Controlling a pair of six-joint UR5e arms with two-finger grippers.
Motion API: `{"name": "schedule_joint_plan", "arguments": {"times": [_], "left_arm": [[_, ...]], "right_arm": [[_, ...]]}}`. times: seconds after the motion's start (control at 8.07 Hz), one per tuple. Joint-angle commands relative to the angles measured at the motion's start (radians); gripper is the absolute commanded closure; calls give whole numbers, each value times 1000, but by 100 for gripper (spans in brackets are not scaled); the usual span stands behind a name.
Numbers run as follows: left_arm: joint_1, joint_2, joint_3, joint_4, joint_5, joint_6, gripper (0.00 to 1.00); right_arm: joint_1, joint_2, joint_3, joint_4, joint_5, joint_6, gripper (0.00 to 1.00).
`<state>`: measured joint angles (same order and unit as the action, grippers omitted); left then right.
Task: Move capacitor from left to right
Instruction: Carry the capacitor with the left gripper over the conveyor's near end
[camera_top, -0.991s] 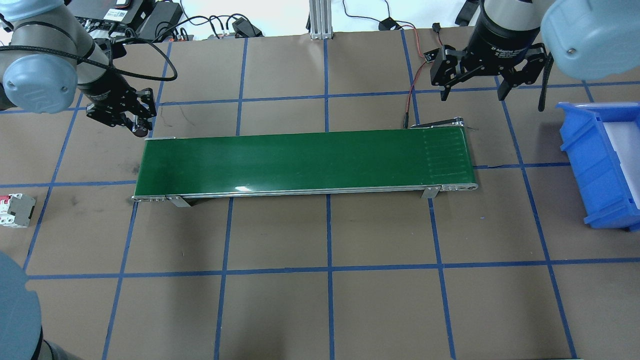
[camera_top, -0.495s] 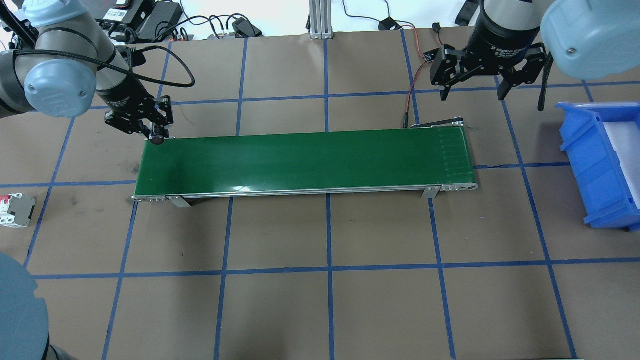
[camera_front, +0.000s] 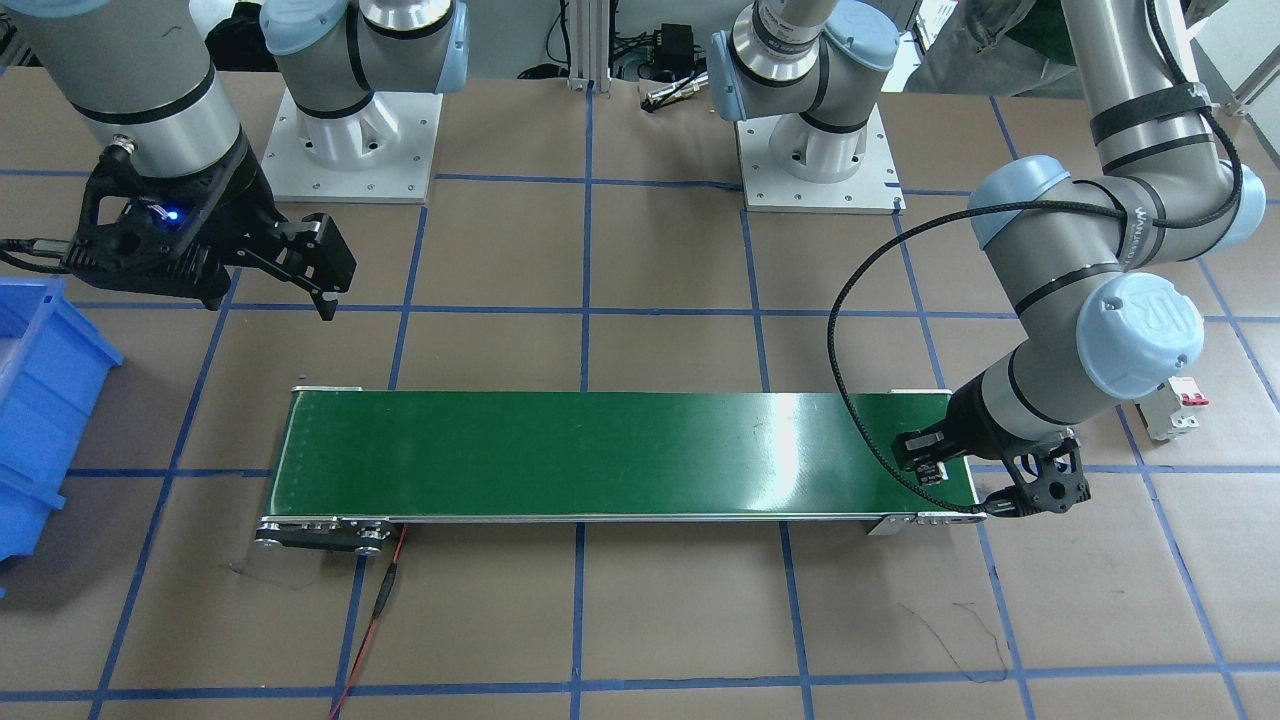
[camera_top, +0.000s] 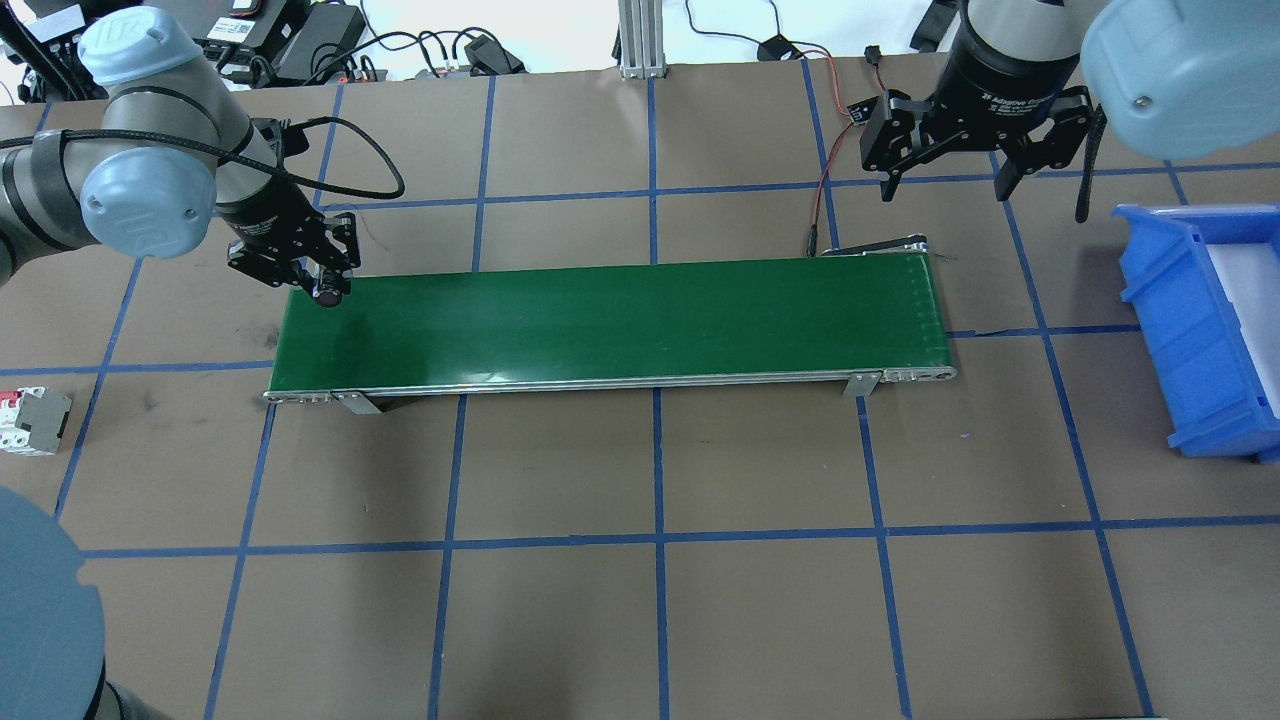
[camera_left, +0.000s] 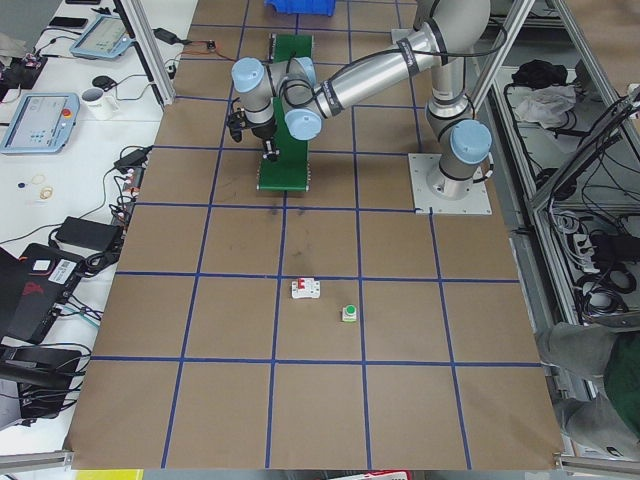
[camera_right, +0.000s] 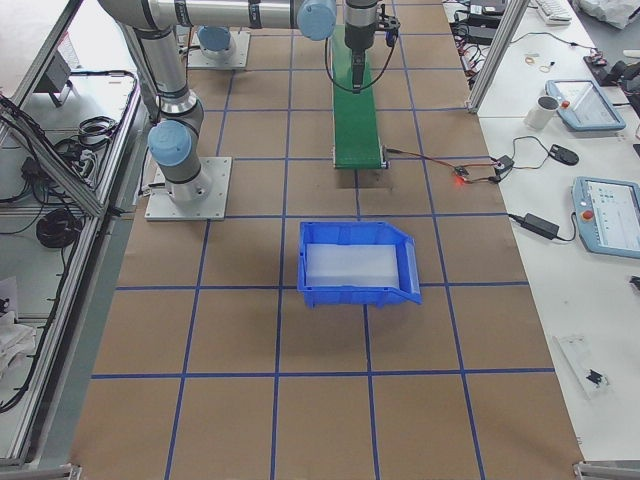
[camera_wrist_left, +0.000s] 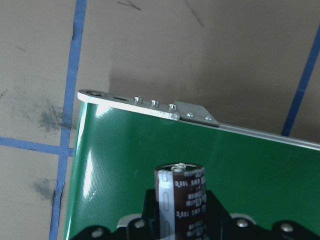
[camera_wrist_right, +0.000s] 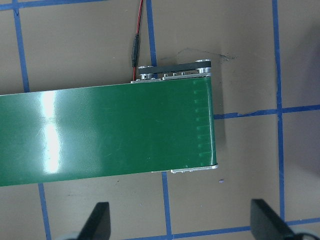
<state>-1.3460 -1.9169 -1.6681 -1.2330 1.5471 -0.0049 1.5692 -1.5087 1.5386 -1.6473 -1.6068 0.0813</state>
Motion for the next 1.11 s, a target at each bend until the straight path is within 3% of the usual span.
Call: {"name": "schedule_joint_plan", "arguments": {"times": [0.0, 0.5, 0.62, 0.74, 0.99], "left_arm": [[-13, -22, -53, 82, 8, 0, 59], [-18, -25, -62, 98, 25, 0, 54], [-18, -24, -59, 95, 28, 0, 23], [-19, -17, -55, 55, 54, 0, 5], [-19, -5, -9, -115, 87, 2, 0]], "right_arm": [[0, -1, 0, 1, -1, 0, 0], [0, 1, 0, 0, -1, 0, 0], [0, 1, 0, 1, 1, 0, 0], [0, 1, 0, 1, -1, 0, 0], [0, 1, 0, 1, -1, 0, 0]]}}
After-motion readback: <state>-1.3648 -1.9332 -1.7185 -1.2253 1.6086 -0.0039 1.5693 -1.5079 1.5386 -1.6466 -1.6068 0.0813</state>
